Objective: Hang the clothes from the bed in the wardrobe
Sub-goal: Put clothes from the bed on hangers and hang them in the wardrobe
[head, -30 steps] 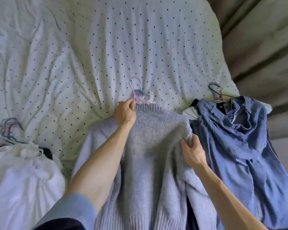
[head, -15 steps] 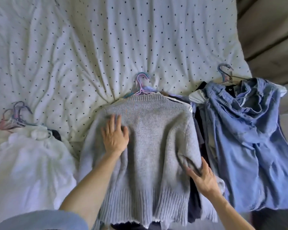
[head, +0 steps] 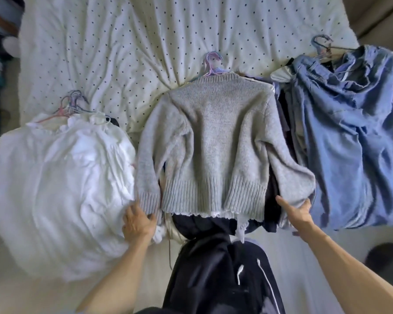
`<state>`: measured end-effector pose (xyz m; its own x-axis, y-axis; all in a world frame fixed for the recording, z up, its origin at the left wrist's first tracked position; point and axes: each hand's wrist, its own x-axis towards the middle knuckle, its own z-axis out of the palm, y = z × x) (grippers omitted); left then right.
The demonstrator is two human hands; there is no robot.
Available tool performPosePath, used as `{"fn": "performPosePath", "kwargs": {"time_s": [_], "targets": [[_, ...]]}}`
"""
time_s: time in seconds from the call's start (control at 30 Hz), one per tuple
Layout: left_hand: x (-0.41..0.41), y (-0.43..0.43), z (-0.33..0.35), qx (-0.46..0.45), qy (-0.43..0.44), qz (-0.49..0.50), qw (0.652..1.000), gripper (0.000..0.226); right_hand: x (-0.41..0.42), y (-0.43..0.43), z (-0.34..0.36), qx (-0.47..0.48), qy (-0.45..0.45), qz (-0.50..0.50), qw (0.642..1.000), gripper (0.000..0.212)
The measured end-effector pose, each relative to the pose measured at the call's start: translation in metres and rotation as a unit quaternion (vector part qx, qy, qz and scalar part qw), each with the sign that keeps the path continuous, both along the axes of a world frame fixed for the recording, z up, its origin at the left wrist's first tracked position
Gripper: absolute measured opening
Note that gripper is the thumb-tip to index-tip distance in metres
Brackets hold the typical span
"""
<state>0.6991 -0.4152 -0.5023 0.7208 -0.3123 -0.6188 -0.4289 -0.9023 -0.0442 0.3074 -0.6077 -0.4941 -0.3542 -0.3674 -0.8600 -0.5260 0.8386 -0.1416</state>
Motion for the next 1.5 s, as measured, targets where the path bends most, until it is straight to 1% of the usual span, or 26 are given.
{"fn": "performPosePath", "kwargs": {"time_s": [0.03, 0.1, 0.17, 0.23, 0.27, 0.3, 0.4, 0.47, 0.57, 0.6, 0.7, 0.8, 0.87, 0.93, 0.97, 1.03, 1.07, 1.13, 1.17, 1.2, 1.23, 1.27, 1.3, 1.33, 1.4, 1.5], "targets": [[-0.004, 0.007, -0.001, -0.001, 0.009, 0.016, 1.000, 0.072, -0.005, 0.013, -0.008, -0.007, -0.004, 0.021, 1.000, 0.114], [-0.012, 0.017, -0.004, -0.028, 0.030, 0.065, 0.997, 0.070, -0.024, 0.036, -0.036, -0.027, 0.018, 0.062, 0.998, 0.094], [-0.018, 0.024, -0.009, -0.061, 0.031, 0.088, 0.994, 0.072, -0.048, 0.055, -0.069, -0.043, 0.032, 0.079, 0.995, 0.079], [-0.021, 0.030, -0.014, -0.088, 0.019, 0.098, 0.991, 0.074, -0.040, 0.062, -0.047, -0.070, 0.025, 0.077, 0.994, 0.064], [-0.023, 0.033, -0.016, -0.105, 0.014, 0.104, 0.989, 0.076, -0.031, 0.063, -0.029, -0.084, 0.027, 0.072, 0.994, 0.062], [-0.025, 0.036, -0.018, -0.123, 0.012, 0.113, 0.986, 0.075, -0.028, 0.063, -0.021, -0.089, 0.026, 0.057, 0.994, 0.065], [-0.028, 0.047, -0.026, -0.170, 0.007, 0.128, 0.977, 0.056, -0.037, 0.061, -0.032, -0.101, -0.012, -0.007, 0.995, 0.082], [-0.028, 0.053, -0.030, -0.192, 0.011, 0.121, 0.974, 0.042, -0.046, 0.062, -0.044, -0.109, 0.003, 0.029, 0.994, 0.078], [-0.021, 0.057, -0.027, -0.212, 0.045, 0.113, 0.970, 0.029, -0.058, 0.069, -0.049, -0.154, 0.032, 0.064, 0.985, 0.031], [-0.018, 0.057, -0.023, -0.214, 0.048, 0.106, 0.970, 0.025, -0.058, 0.073, -0.042, -0.175, 0.047, 0.052, 0.982, 0.025], [-0.018, 0.058, -0.004, -0.243, 0.016, 0.093, 0.966, 0.015, -0.058, 0.088, -0.020, -0.261, 0.081, -0.009, 0.962, 0.029], [-0.046, 0.056, 0.033, -0.320, -0.004, 0.079, 0.944, 0.007, -0.049, 0.108, 0.024, -0.320, 0.032, -0.089, 0.943, 0.018], [-0.071, 0.048, 0.063, -0.384, 0.007, 0.072, 0.921, 0.003, -0.036, 0.115, 0.057, -0.352, -0.017, -0.097, 0.931, 0.009], [-0.096, 0.037, 0.095, -0.426, 0.035, 0.068, 0.901, 0.003, -0.020, 0.118, 0.084, -0.370, -0.060, -0.060, 0.925, 0.012], [-0.108, 0.032, 0.107, -0.441, 0.040, 0.040, 0.896, 0.004, -0.015, 0.118, 0.089, -0.362, -0.073, -0.040, 0.928, 0.014], [-0.129, 0.021, 0.121, -0.449, 0.031, -0.085, 0.889, 0.009, -0.006, 0.114, 0.098, -0.329, -0.085, -0.005, 0.941, 0.017], [-0.138, 0.015, 0.122, -0.428, 0.025, -0.167, 0.888, 0.012, -0.003, 0.111, 0.099, -0.307, -0.091, 0.001, 0.948, 0.016], [-0.150, 0.001, 0.108, -0.329, 0.043, -0.300, 0.894, 0.012, -0.001, 0.105, 0.090, -0.266, -0.080, 0.027, 0.960, 0.011], [-0.153, -0.006, 0.099, -0.262, 0.068, -0.329, 0.905, 0.009, -0.002, 0.103, 0.084, -0.247, -0.074, 0.044, 0.965, 0.011], [-0.156, -0.014, 0.092, -0.190, 0.092, -0.342, 0.916, 0.014, -0.003, 0.101, 0.074, -0.228, -0.068, 0.055, 0.970, 0.011], [-0.157, -0.022, 0.086, -0.133, 0.109, -0.348, 0.922, 0.026, -0.006, 0.100, 0.063, -0.212, -0.063, 0.060, 0.973, 0.013], [-0.157, -0.030, 0.081, -0.098, 0.118, -0.346, 0.926, 0.038, -0.010, 0.098, 0.053, -0.198, -0.055, 0.053, 0.977, 0.030], [-0.156, -0.038, 0.075, -0.085, 0.119, -0.344, 0.928, 0.049, -0.014, 0.095, 0.042, -0.183, -0.043, 0.038, 0.981, 0.050], [-0.155, -0.046, 0.072, -0.084, 0.118, -0.347, 0.927, 0.057, -0.019, 0.093, 0.034, -0.164, -0.030, 0.023, 0.986, 0.065], [-0.153, -0.061, 0.065, -0.085, 0.118, -0.371, 0.917, 0.068, -0.030, 0.087, 0.018, -0.141, -0.017, 0.010, 0.990, 0.082], [-0.150, -0.078, 0.043, -0.036, 0.123, -0.428, 0.895, 0.075, -0.047, 0.071, -0.011, -0.121, -0.028, -0.006, 0.992, 0.104]]}}
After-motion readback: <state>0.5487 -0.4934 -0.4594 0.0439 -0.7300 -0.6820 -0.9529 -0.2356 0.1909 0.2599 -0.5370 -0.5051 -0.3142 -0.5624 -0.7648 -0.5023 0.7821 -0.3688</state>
